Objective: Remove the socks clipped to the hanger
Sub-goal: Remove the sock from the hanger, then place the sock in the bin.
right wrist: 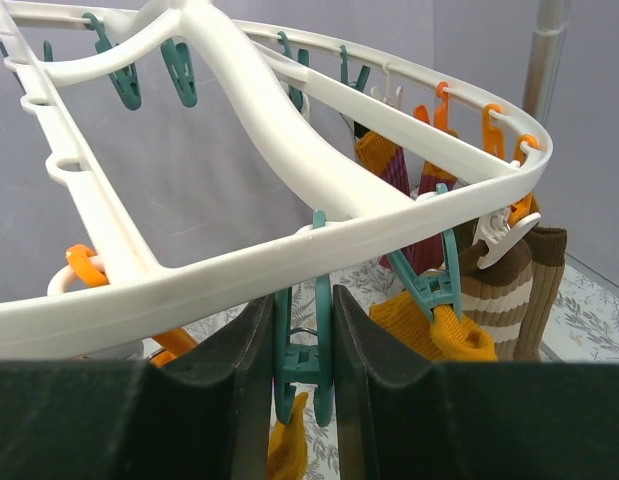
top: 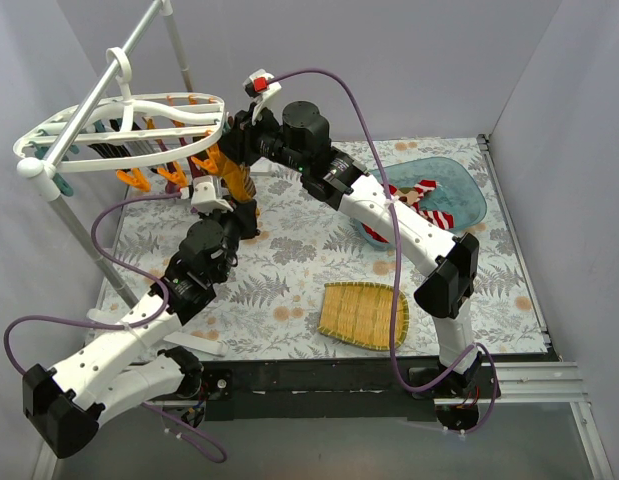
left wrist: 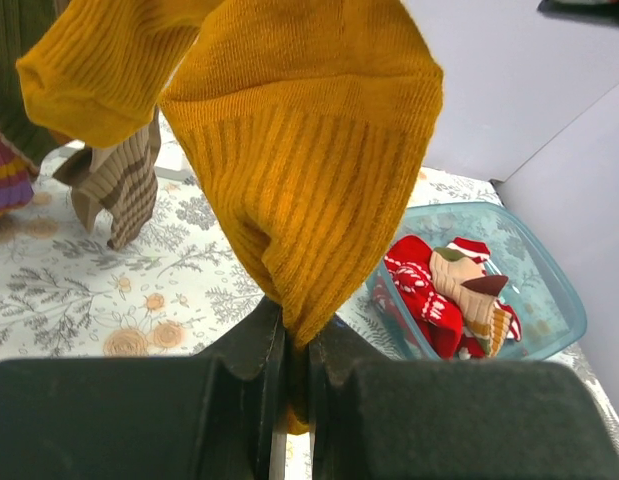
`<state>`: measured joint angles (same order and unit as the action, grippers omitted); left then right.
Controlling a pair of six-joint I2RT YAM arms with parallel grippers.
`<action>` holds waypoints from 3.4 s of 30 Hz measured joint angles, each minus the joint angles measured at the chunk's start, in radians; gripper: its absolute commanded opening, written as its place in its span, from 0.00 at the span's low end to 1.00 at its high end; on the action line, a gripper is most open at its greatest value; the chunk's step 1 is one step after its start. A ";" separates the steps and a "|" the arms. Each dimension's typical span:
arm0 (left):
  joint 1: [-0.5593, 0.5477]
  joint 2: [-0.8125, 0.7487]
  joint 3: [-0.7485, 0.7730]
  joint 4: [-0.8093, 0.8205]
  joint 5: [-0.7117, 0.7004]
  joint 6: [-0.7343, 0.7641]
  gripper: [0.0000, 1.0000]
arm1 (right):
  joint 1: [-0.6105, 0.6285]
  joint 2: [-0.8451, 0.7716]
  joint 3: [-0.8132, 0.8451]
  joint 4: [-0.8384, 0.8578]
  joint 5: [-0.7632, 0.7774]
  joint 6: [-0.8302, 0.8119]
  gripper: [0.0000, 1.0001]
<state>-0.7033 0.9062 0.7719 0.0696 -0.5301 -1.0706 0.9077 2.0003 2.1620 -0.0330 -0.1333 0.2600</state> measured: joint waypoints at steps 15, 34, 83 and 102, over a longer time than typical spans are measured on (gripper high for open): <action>0.000 -0.043 -0.029 -0.104 0.047 -0.089 0.00 | 0.002 -0.032 -0.079 0.013 0.011 0.017 0.75; 0.000 -0.072 -0.087 -0.137 0.294 -0.209 0.00 | 0.003 -0.512 -0.682 0.034 0.110 0.166 0.79; -0.037 0.135 0.011 -0.085 0.438 -0.187 0.77 | -0.164 -0.591 -0.818 -0.151 0.377 0.181 0.01; -0.037 0.101 0.020 -0.130 0.495 -0.220 0.77 | -0.796 -0.589 -0.911 -0.139 0.466 0.128 0.01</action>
<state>-0.7399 1.0077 0.7918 -0.0605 -0.0353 -1.2907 0.1120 1.4117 1.2507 -0.1719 0.3328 0.3882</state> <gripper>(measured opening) 0.773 0.028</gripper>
